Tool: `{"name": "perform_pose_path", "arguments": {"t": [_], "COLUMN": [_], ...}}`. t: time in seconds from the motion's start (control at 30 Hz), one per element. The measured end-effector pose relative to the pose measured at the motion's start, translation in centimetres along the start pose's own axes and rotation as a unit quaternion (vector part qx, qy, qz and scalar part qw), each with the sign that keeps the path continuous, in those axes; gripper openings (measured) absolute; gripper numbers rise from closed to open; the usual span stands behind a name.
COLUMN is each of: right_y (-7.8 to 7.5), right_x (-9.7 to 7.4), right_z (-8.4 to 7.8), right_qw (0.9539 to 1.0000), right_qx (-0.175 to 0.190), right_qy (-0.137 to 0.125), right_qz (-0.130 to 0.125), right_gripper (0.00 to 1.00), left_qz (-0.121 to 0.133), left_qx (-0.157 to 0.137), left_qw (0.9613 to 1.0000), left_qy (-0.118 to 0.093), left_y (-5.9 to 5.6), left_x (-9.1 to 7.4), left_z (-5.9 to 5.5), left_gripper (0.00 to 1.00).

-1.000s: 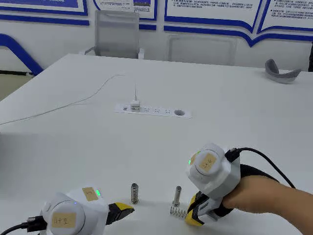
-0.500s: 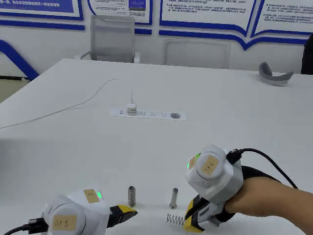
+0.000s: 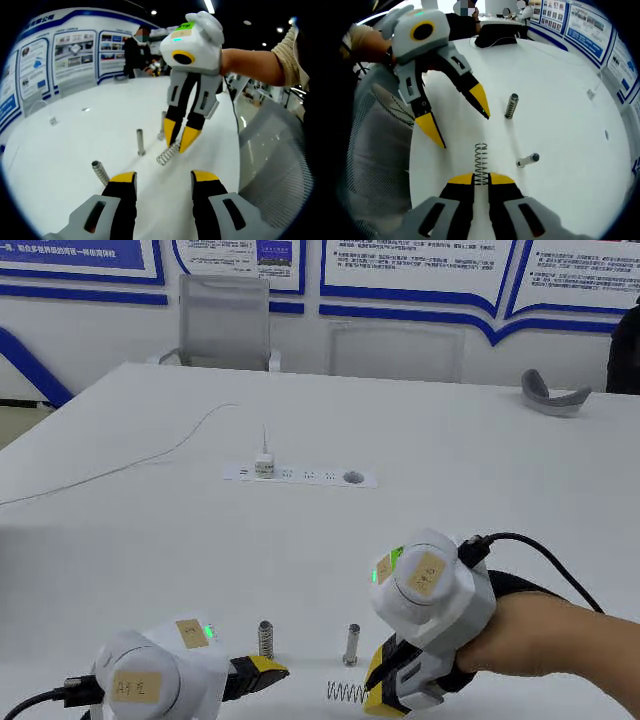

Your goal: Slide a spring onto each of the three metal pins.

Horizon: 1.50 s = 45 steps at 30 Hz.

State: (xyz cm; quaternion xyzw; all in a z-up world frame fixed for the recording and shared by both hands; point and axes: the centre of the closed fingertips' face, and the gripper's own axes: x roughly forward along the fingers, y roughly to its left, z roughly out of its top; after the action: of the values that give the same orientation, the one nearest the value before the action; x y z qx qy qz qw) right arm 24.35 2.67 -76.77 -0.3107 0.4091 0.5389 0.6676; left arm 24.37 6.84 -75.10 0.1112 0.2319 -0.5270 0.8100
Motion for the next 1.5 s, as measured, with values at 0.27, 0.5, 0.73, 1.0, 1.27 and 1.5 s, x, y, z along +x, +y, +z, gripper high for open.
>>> {"name": "perform_pose_path", "arguments": {"t": [0.27, 0.5, 0.73, 1.0, 1.27, 1.5], "right_y": [0.4, 1.0, 1.6, 1.9, 2.2, 2.5], "right_x": [-0.3, -0.4, -0.5, -0.4, -0.5, -0.5], "right_z": [0.7, 1.2, 1.5, 1.6, 1.6, 1.6], "right_qw": [0.9998, 0.9991, 0.9983, 0.9973, 0.9965, 0.9957], "right_qx": [-0.018, -0.037, -0.051, -0.066, -0.077, -0.085], "right_qy": [-0.007, -0.012, -0.014, -0.011, -0.008, -0.006], "right_qz": [0.005, 0.015, 0.024, 0.029, 0.033, 0.036], "right_gripper": [0.12, 0.12, 0.12, 0.12, 0.12, 0.12], "left_qz": [-0.011, -0.019, -0.027, -0.035, -0.041, -0.047], "left_qx": [0.009, 0.02, 0.033, 0.049, 0.062, 0.072], "left_qw": [0.9999, 0.9996, 0.9991, 0.9982, 0.9972, 0.9963], "left_qy": [-0.001, -0.003, -0.003, -0.002, 0.002, 0.006], "left_y": [-0.4, -0.8, -1.2, -1.6, -2.0, -2.2], "left_x": [0.4, 0.5, 0.6, 0.7, 0.9, 1.0], "left_z": [0.4, 0.7, 0.8, 0.9, 0.8, 0.7], "left_gripper": [0.4, 0.36, 0.3, 0.25, 0.19, 0.15]}}
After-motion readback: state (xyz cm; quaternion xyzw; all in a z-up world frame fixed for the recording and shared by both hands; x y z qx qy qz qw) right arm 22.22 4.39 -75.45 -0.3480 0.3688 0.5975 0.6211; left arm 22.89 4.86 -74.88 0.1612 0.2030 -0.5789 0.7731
